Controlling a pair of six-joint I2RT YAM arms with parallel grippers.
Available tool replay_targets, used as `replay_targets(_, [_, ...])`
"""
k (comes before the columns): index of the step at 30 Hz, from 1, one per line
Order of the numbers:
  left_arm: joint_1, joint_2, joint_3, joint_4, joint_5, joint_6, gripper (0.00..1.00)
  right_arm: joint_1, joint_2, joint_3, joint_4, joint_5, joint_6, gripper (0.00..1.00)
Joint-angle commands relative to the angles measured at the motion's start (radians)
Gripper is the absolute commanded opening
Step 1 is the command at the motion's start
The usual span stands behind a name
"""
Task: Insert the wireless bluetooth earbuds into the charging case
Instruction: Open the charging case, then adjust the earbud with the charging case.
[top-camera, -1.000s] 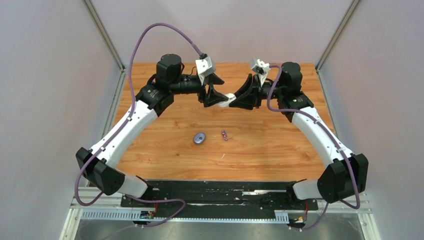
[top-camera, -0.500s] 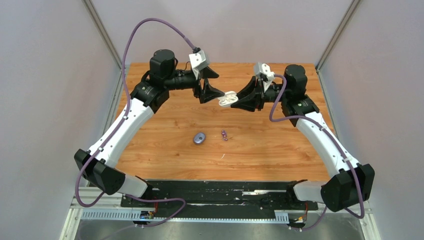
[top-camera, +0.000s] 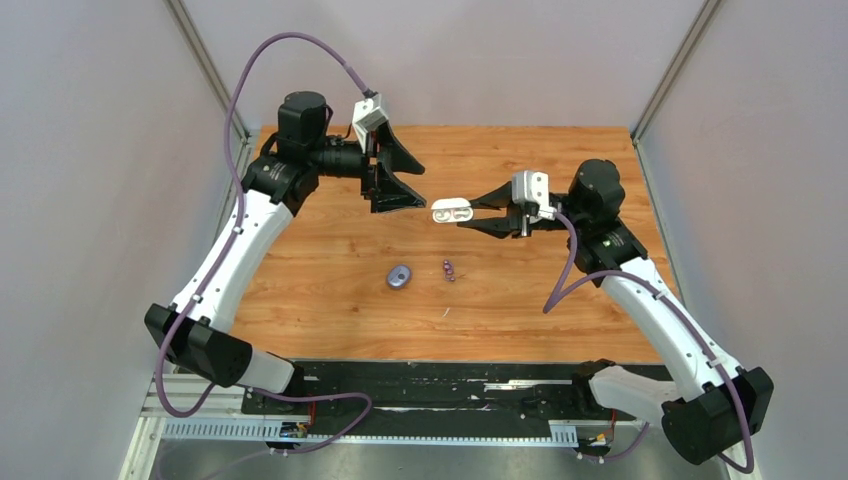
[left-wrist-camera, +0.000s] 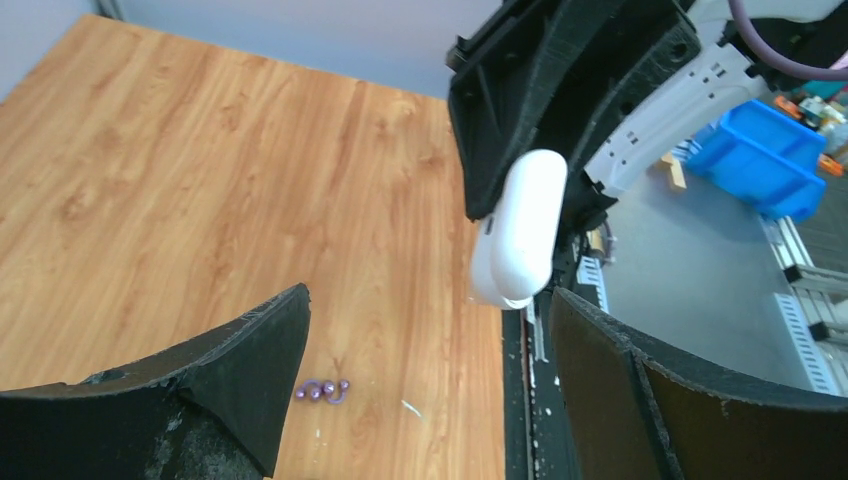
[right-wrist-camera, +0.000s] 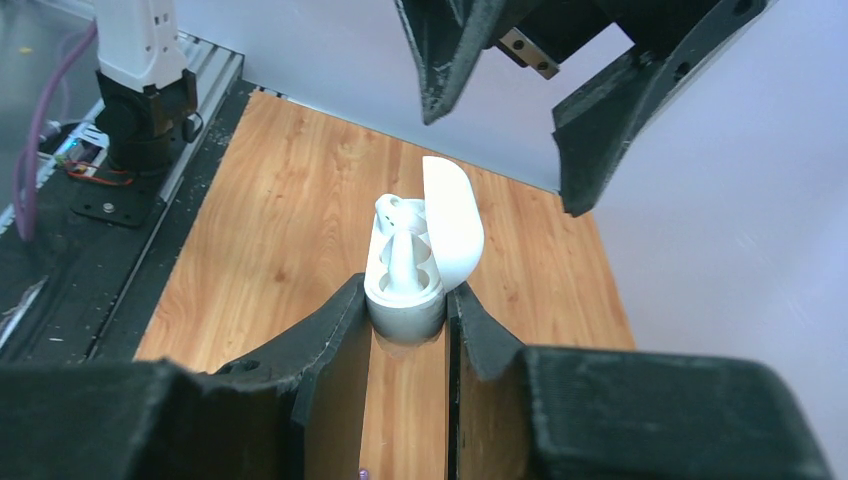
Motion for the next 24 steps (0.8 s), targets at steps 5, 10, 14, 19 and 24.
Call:
replay_targets(5, [0.002,-0.003,-0.040,0.012,0.099,0.025,0.94,0.023,0.025,0.010,0.103,0.097,-0.070,0.05])
replay_targets(10, [0.002,-0.002,-0.060,0.045,0.082,0.029,0.94,0.036,0.060,0.039,0.115,0.111,-0.067,0.05])
replay_targets(14, [0.001,0.003,-0.082,0.117,0.073,-0.018,0.94,0.049,0.073,0.047,0.115,0.120,-0.066,0.04])
replay_targets(19, [0.000,0.000,-0.118,0.214,0.023,-0.082,0.94,0.058,0.081,0.051,0.117,0.137,-0.053,0.04])
replay_targets(24, [0.000,-0.003,-0.136,0.256,-0.038,-0.096,0.93,0.064,0.083,0.057,0.127,0.136,-0.036,0.03])
